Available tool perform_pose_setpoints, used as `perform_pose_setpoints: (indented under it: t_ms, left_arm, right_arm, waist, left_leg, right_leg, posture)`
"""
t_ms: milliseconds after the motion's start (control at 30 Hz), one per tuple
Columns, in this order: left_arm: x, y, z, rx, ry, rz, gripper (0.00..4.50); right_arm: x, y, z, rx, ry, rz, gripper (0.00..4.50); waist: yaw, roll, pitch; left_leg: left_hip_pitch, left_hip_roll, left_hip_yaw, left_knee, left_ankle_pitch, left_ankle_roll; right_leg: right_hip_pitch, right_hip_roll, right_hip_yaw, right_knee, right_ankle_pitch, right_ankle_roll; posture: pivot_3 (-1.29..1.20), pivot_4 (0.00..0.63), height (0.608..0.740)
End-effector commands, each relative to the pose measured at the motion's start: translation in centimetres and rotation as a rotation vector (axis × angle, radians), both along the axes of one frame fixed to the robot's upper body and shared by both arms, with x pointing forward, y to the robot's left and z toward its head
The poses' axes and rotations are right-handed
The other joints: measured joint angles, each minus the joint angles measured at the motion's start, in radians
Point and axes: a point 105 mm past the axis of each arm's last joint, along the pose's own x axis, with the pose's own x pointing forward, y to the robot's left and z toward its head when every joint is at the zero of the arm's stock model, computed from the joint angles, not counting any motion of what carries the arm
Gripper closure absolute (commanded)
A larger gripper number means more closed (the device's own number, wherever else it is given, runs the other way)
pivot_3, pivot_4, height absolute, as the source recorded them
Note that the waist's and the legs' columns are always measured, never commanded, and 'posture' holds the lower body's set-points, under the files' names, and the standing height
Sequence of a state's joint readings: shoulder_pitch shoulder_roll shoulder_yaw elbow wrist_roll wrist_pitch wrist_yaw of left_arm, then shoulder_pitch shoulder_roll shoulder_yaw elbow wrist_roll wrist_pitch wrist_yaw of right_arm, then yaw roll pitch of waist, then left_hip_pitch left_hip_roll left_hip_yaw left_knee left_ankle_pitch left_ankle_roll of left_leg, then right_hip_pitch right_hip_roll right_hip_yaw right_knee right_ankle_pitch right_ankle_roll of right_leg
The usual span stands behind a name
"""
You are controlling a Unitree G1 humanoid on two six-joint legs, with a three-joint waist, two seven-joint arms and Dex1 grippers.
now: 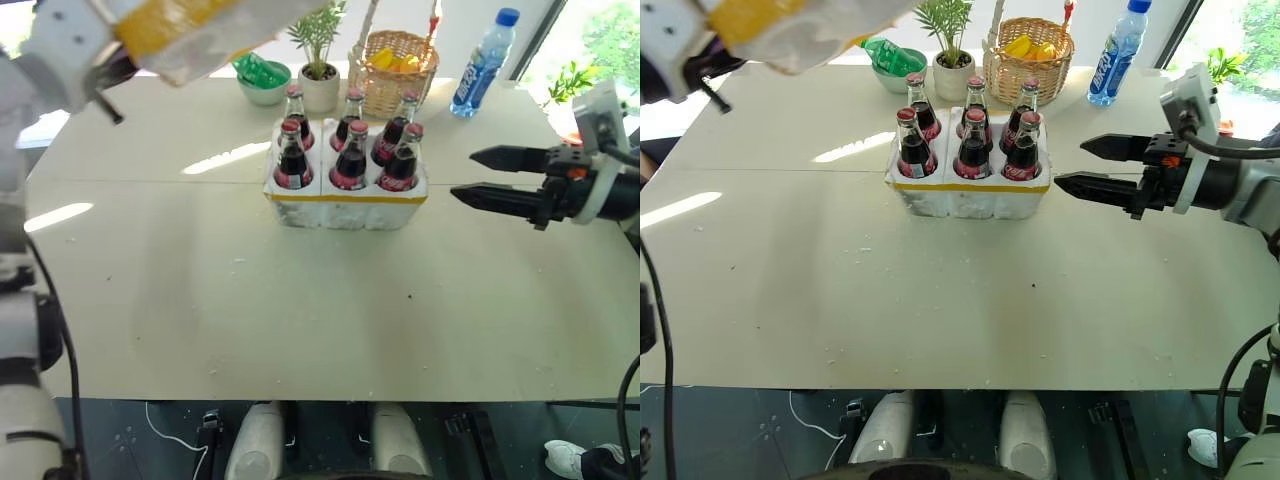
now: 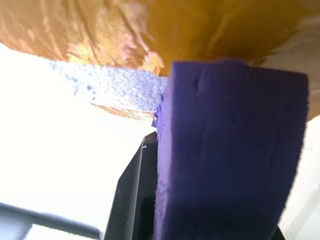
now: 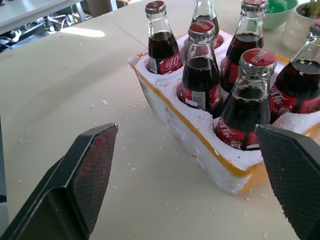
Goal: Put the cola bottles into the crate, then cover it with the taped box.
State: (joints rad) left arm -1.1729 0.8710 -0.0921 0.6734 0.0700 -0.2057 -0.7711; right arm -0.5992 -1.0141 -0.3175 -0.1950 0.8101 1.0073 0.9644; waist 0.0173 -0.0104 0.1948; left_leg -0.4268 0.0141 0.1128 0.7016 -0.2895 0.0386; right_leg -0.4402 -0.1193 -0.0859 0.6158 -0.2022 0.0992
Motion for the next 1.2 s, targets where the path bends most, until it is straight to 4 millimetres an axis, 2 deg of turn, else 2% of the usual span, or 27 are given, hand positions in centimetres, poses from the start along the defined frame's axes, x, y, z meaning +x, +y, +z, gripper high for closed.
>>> perform_pose_setpoints:
  t_ms: [33, 167, 267, 400, 533, 733, 767, 900, 1067, 1167, 1200]
  left_arm:
    - [1.1, -3.0, 0.8, 0.161, -0.136, -0.038, 4.1]
    - [2.1, -5.3, 0.2, 0.24, -0.183, -0.08, 4.1]
    - [2.3, -7.7, -1.8, 0.46, -0.266, -0.129, 4.1]
    - [2.4, -7.7, -3.6, 0.587, -0.338, -0.138, 4.1]
    - [2.6, -6.9, -5.1, 0.65, -0.365, -0.127, 4.1]
    - [2.1, -6.0, -6.9, 0.654, -0.323, -0.168, 1.17]
    - [1.7, -5.8, -7.1, 0.651, -0.321, -0.186, 1.17]
    - [-0.4, -4.7, -6.6, 0.528, -0.332, -0.256, 1.17]
    - [-2.9, -1.5, -5.7, 0.337, -0.277, -0.225, 1.17]
    - [-3.9, 1.8, -6.8, -0.013, 0.063, -0.156, 1.17]
    - [-4.9, 3.2, -7.6, -0.197, 0.294, -0.153, 1.17]
  right_arm:
    - [-0.7, -0.3, 1.4, 0.02, -0.06, -0.022, 0.0]
    - [-0.9, -0.5, 1.4, 0.031, -0.06, -0.046, 0.0]
    - [-1.0, -1.0, 1.5, 0.058, -0.061, -0.088, 0.0]
    - [-1.2, -1.2, 1.2, 0.061, -0.059, -0.111, 0.0]
    - [-1.3, -1.3, 1.1, 0.064, -0.06, -0.127, 0.0]
    - [-1.0, -1.3, 0.8, 0.056, -0.053, -0.13, 0.0]
    - [-0.9, -1.3, 0.7, 0.053, -0.049, -0.131, 0.0]
    - [-0.6, -1.8, 0.1, 0.045, -0.032, -0.143, 0.0]
    - [-0.4, -2.5, -0.7, 0.038, -0.001, -0.162, 0.0]
    - [-0.2, -3.1, -1.1, 0.021, 0.015, -0.172, 0.0]
    - [-0.2, -3.2, -1.1, 0.013, 0.021, -0.164, 0.0]
  waist:
    - [-0.002, 0.0, 0.0]
    - [-0.01, 0.0, 0.0]
    - [-0.01, 0.0, 0.0]
    - [-0.005, 0.0, 0.0]
    - [-0.005, 0.0, 0.0]
    - [-0.005, 0.0, 0.0]
    - [-0.006, 0.0, 0.0]
    - [-0.009, 0.0, 0.0]
    - [-0.012, 0.0, 0.0]
    - [-0.012, 0.0, 0.0]
    - [-0.016, 0.001, 0.0]
  left_leg:
    - [0.0, -0.001, 0.0, 0.0, 0.0, 0.0]
    - [0.0, 0.0, 0.001, 0.0, -0.001, 0.002]
    - [-0.001, 0.0, 0.001, -0.002, -0.001, 0.002]
    - [-0.001, 0.001, 0.0, -0.001, -0.002, 0.003]
    - [-0.001, 0.002, -0.001, 0.0, -0.002, 0.004]
    - [-0.001, 0.002, -0.001, 0.0, -0.002, 0.004]
    - [-0.001, 0.002, -0.001, 0.0, -0.002, 0.004]
    - [-0.001, 0.002, -0.001, -0.001, -0.002, 0.004]
    - [-0.001, 0.003, -0.001, 0.0, -0.002, 0.004]
    - [0.0, 0.003, -0.001, 0.001, -0.002, 0.004]
    - [0.0, 0.003, -0.002, 0.001, -0.002, 0.004]
  right_leg:
    - [0.0, 0.0, 0.0, 0.0, 0.001, 0.001]
    - [-0.001, 0.0, 0.0, 0.0, 0.001, 0.001]
    - [-0.002, 0.001, 0.0, 0.0, 0.001, 0.001]
    - [-0.002, 0.0, 0.0, -0.001, 0.001, 0.001]
    - [-0.002, -0.001, 0.0, -0.001, 0.001, 0.001]
    - [-0.002, -0.001, 0.0, -0.001, 0.001, 0.001]
    - [-0.002, -0.001, 0.0, -0.001, 0.001, 0.001]
    - [-0.002, -0.001, 0.0, -0.001, 0.001, 0.001]
    - [-0.002, -0.001, 0.001, 0.0, 0.001, 0.001]
    - [-0.002, -0.001, 0.001, 0.001, 0.001, 0.001]
    - [-0.002, -0.001, 0.001, 0.001, 0.001, 0.001]
  posture:
    - [0.0, 0.15, 0.74]
    - [0.0, 0.15, 0.74]
    - [0.0, 0.15, 0.74]
    - [0.0, 0.15, 0.74]
    - [0.0, 0.15, 0.74]
    - [0.0, 0.15, 0.74]
    - [0.0, 0.15, 0.74]
    - [0.0, 0.15, 0.74]
    - [0.0, 0.15, 0.74]
    - [0.0, 0.15, 0.74]
    - [0.0, 0.15, 0.74]
